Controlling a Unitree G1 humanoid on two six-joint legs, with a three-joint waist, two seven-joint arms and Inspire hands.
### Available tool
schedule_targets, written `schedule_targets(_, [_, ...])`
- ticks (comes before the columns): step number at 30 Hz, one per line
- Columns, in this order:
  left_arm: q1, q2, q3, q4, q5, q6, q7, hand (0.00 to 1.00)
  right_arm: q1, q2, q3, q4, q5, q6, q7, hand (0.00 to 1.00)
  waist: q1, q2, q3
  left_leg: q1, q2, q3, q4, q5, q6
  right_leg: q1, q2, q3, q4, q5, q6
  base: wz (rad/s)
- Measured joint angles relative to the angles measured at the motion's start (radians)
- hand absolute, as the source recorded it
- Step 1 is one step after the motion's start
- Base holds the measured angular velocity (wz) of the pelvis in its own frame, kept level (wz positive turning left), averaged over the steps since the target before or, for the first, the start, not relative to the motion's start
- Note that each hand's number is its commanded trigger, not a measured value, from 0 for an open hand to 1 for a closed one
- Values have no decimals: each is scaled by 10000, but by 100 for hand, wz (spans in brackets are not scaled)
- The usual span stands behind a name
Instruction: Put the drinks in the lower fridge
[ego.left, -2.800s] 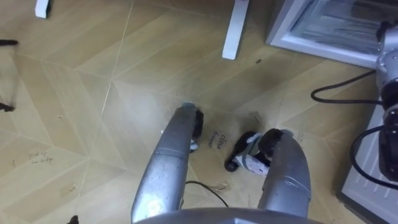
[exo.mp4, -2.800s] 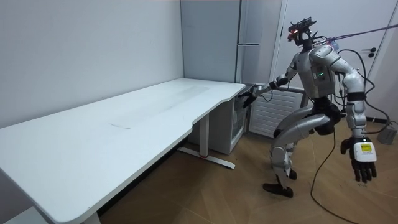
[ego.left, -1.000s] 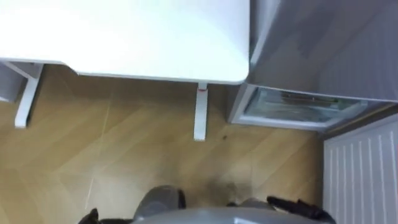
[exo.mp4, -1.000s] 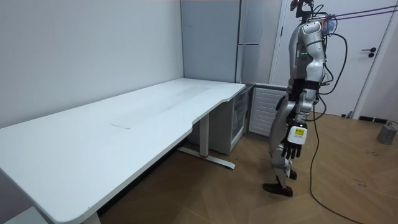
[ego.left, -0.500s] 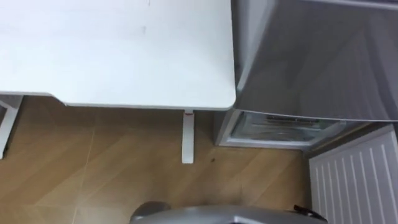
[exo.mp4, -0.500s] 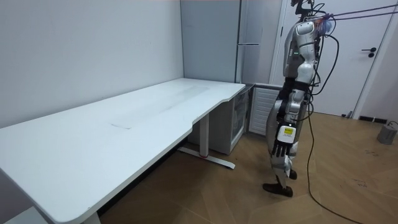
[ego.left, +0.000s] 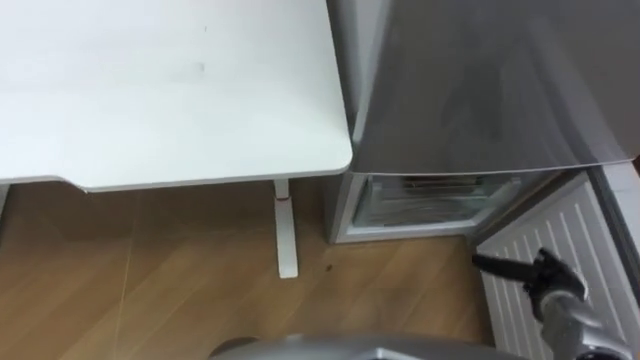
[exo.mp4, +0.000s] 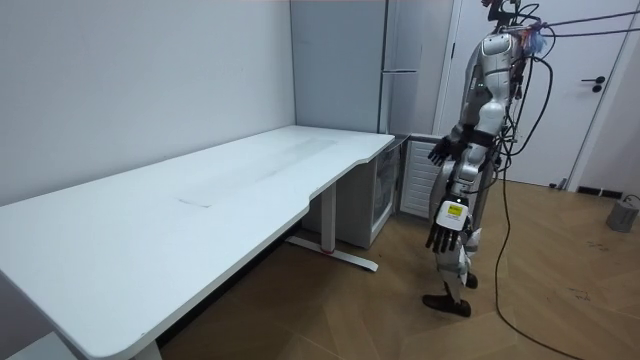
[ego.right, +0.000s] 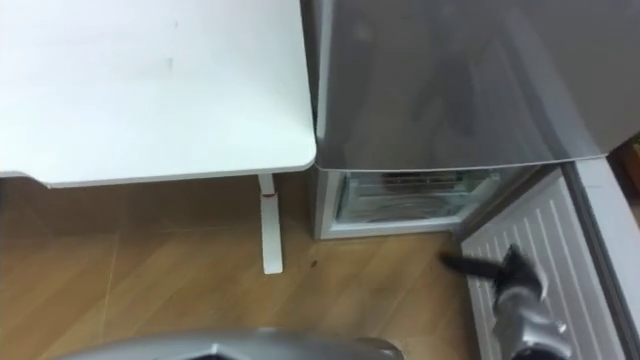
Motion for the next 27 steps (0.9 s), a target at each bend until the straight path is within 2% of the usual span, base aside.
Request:
schedule_targets(2, [23, -1, 225, -60, 61, 5, 29, 0, -122, -261, -208, -512, -234, -17, -177, 0, -11, -4, -7, 103, -10, 4, -63, 42, -5, 11, 5, 32, -15, 21, 5, -7])
schedule_targets(4, [100, -3, 224, -230, 73, 11, 38, 0, -253, -408, -561, -1213, -581, 8, -428, 0, -52, -106, -21, 118, -7, -3, -29, 45, -7, -17, 17, 129, 16, 22, 4, -6])
schedule_targets(7, [29, -8, 216, -162, 86, 67, 36, 0, -339, -711, -569, -2192, -729, 4, -578, 0, -136, -98, -26, 104, 4, 30, -33, 45, -7, -141, 15, 164, 172, 20, 6, -6])
schedule_targets(13, [90, -18, 430, -235, 374, 67, -11, 0, -402, -788, -999, -3848, -1511, 19, -1027, 0, -145, -236, -26, 105, 0, 232, -108, 44, -4, -237, 18, 400, 177, 19, 8, -12])
schedule_targets(15, [120, -14, 525, -278, 376, 87, -46, 0, -473, -805, -1188, -3929, -1512, 19, -1275, 0, -143, -256, -40, 119, 8, 229, -122, 44, -4, -199, 29, 397, 168, 19, 7, 0])
schedule_targets(16, [163, -30, 537, -346, 377, 124, -67, 0, -489, -807, -1293, -3966, -1512, 19, -1406, 0, -137, -291, -26, 115, 11, 228, -125, 44, -5, -193, 34, 398, 167, 20, 7, 0])
schedule_targets(17, [264, -50, 536, -461, 382, 185, -84, 0, -490, -819, -1309, -4028, -1510, 19, -1533, 0, -168, -365, -48, 112, 15, 226, -113, 44, -5, -178, 36, 397, 166, 20, 6, 0])
schedule_targets(21, [437, -53, 543, -670, 696, 228, -89, 0, -490, -843, -1414, -4108, -1509, 19, -1725, 0, -221, -424, -31, 101, 8, 221, -105, 44, -4, -170, 33, 395, 165, 22, 6, 0])
schedule_targets(27, [706, -56, 547, -1082, 1071, 249, -53, 0, -488, -945, -1777, -4094, -1508, 19, -2034, 0, -325, -340, -22, 112, 20, 184, -133, 44, -5, -145, 49, 384, 149, 24, 3, 0])
